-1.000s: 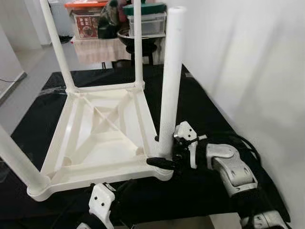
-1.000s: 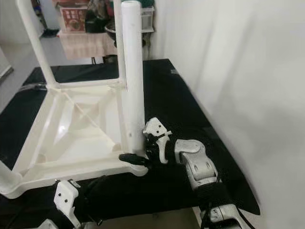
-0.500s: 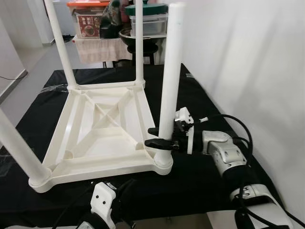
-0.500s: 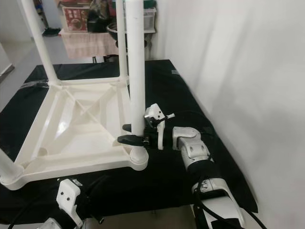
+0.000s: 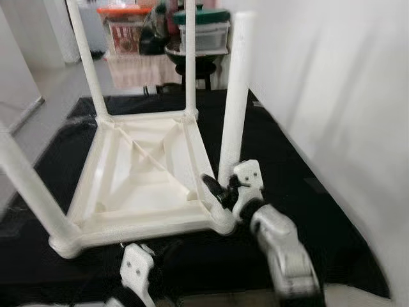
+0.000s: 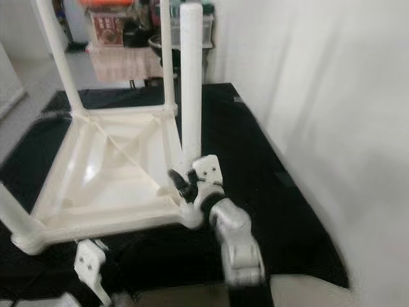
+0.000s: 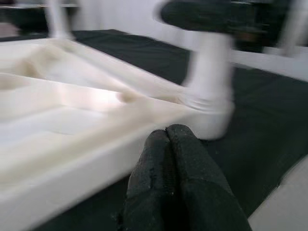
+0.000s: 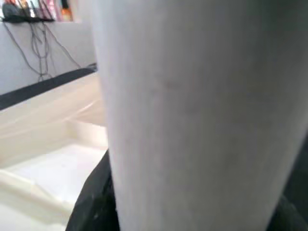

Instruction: Building children table

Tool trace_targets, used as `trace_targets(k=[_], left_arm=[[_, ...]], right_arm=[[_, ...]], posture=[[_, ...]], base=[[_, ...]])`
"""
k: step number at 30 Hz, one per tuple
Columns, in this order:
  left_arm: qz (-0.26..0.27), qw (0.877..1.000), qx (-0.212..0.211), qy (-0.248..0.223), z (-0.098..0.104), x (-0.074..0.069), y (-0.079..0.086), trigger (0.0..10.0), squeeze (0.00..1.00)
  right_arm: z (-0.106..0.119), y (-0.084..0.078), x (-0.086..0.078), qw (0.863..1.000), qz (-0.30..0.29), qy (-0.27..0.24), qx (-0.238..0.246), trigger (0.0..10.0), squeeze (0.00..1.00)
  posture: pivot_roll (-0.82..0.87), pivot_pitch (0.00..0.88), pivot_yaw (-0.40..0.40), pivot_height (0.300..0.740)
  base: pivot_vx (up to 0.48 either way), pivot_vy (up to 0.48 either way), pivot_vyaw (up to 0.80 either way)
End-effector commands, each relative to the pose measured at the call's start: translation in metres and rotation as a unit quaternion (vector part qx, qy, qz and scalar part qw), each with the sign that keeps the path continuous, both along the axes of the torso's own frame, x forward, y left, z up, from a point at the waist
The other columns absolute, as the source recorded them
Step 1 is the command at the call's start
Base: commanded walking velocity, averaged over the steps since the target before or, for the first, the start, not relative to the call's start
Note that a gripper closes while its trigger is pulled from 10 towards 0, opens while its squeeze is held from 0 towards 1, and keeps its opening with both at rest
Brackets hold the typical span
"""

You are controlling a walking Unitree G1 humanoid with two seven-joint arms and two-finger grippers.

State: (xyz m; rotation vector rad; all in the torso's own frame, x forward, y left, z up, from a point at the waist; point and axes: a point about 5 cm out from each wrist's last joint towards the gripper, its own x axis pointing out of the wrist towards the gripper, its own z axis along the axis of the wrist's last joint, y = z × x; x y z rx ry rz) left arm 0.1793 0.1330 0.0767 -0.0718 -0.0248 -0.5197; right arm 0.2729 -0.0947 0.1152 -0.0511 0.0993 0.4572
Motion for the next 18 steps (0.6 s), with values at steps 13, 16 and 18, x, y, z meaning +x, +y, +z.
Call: trace_targets(k=[13, 16, 18], left_arm=[[-0.004, 1.000, -0.001, 0.004, -0.001, 0.007, -0.002, 10.0, 0.00], [-0.003, 1.000, -0.001, 0.003, -0.001, 0.008, -0.002, 10.0, 0.00], [-0.003, 1.000, -0.002, 0.003, -0.001, 0.009, -0.002, 10.0, 0.00]], right_arm=[[-0.010, 0.003, 0.010, 0.994, 0.081, 0.067, 0.009, 10.0, 1.00], [0.005, 0.005, 0.015, 0.990, 0.131, 0.042, 0.020, 10.0, 1.00], [0.020, 0.005, 0.021, 0.980, 0.197, 0.015, 0.026, 10.0, 1.00]], posture=[[-0.07, 0.000, 0.020, 0.740], [-0.07, 0.000, 0.018, 0.740], [-0.07, 0.000, 0.013, 0.740]], base=[[0.000, 0.000, 0.00], [0.000, 0.000, 0.00], [0.000, 0.000, 0.00]])
